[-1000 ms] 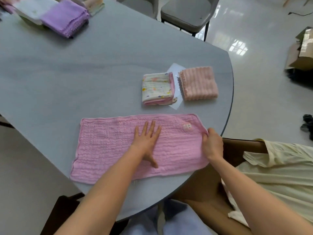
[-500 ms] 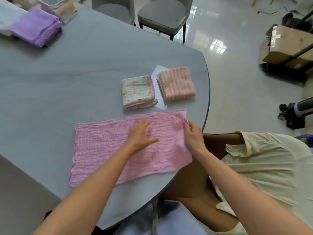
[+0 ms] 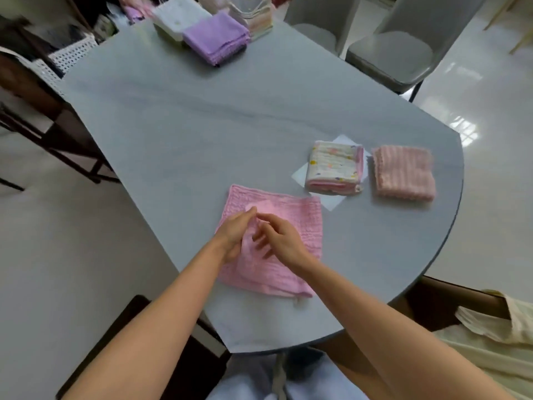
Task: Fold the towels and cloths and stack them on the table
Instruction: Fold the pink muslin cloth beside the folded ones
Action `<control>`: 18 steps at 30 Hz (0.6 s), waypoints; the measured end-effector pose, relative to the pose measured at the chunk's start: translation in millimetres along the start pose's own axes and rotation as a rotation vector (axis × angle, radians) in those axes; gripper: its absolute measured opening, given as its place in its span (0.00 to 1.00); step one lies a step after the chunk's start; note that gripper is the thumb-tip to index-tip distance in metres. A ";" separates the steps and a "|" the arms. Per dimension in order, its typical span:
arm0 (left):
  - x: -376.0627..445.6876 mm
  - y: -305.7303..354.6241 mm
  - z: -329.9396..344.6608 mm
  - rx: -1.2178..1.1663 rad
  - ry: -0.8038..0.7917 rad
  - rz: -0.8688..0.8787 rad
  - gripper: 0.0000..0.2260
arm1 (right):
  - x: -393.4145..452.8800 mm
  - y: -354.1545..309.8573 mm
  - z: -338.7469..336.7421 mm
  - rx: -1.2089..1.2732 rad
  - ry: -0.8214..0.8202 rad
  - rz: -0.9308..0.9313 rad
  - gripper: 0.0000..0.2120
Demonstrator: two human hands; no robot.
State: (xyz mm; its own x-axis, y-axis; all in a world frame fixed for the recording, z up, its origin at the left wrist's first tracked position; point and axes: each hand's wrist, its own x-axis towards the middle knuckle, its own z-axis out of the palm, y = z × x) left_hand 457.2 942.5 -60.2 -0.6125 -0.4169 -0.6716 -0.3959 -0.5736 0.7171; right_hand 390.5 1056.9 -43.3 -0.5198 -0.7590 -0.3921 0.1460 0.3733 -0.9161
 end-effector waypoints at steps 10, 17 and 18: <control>-12.7 -12.0 -34.7 0.596 0.120 0.437 0.18 | 74.8 -14.0 1.2 -1.009 -0.064 -0.343 0.30; -13.6 -14.8 -62.5 0.532 0.208 0.335 0.22 | 144.5 -6.4 22.2 -1.143 -0.439 -0.308 0.11; -14.9 -15.0 -62.2 0.500 0.221 0.281 0.22 | 148.8 -6.7 23.2 -1.126 -0.406 -0.310 0.08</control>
State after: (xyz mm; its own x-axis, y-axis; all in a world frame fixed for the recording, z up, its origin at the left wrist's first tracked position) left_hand 514.9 913.4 -72.6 -0.6048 -0.6710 -0.4289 -0.5459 -0.0428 0.8368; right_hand 331.7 929.2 -97.4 -0.0749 -0.9326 -0.3530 -0.8465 0.2466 -0.4719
